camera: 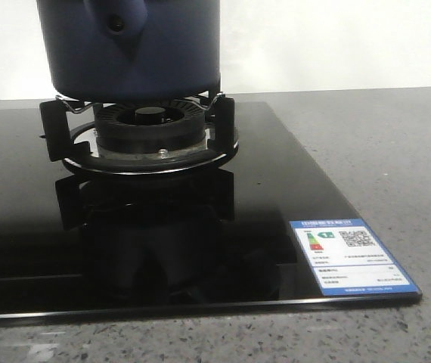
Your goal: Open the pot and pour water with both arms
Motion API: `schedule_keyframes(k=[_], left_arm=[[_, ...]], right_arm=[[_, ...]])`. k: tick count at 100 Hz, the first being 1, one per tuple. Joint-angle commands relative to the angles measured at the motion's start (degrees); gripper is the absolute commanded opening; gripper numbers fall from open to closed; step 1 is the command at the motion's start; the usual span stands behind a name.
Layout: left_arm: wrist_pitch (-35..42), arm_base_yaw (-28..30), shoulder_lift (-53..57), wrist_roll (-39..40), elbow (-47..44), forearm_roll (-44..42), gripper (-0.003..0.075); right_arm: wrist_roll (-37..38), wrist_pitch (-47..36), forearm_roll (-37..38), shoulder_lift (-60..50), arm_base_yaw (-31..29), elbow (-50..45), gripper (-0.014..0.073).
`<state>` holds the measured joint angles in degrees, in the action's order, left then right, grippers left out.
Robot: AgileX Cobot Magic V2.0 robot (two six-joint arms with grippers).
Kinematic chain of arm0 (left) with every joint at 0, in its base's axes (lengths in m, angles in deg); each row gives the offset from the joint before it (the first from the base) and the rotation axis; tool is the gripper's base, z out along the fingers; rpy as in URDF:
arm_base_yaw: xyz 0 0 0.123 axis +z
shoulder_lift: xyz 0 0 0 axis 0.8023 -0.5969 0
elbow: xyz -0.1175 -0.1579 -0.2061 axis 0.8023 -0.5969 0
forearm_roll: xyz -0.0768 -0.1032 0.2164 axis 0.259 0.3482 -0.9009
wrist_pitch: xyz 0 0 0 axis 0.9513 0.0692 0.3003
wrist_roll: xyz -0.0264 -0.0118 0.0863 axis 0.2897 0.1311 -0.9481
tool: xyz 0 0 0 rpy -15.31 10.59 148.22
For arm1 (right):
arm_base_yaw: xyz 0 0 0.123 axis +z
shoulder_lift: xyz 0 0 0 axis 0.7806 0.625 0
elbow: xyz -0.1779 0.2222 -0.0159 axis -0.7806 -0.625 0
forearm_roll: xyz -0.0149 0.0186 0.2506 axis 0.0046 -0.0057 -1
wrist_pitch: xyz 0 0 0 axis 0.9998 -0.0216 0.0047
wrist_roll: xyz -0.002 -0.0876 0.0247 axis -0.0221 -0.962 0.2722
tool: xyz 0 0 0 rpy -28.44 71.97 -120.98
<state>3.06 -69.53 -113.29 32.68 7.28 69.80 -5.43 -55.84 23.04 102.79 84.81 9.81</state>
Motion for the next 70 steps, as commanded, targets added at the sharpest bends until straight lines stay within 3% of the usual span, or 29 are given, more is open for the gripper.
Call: schedule_keyframes(k=[1,70], left_arm=[[5.51,0.19,1.41,0.12,2.03,0.51,0.0356],[5.51,0.19,1.41,0.12,2.03,0.51,0.0356]], right_arm=[[-0.46,-3.27,5.34,-2.74,0.10,2.44,0.0280],[-0.46,-4.41,21.48,-2.74,0.10,2.44,0.0280]])
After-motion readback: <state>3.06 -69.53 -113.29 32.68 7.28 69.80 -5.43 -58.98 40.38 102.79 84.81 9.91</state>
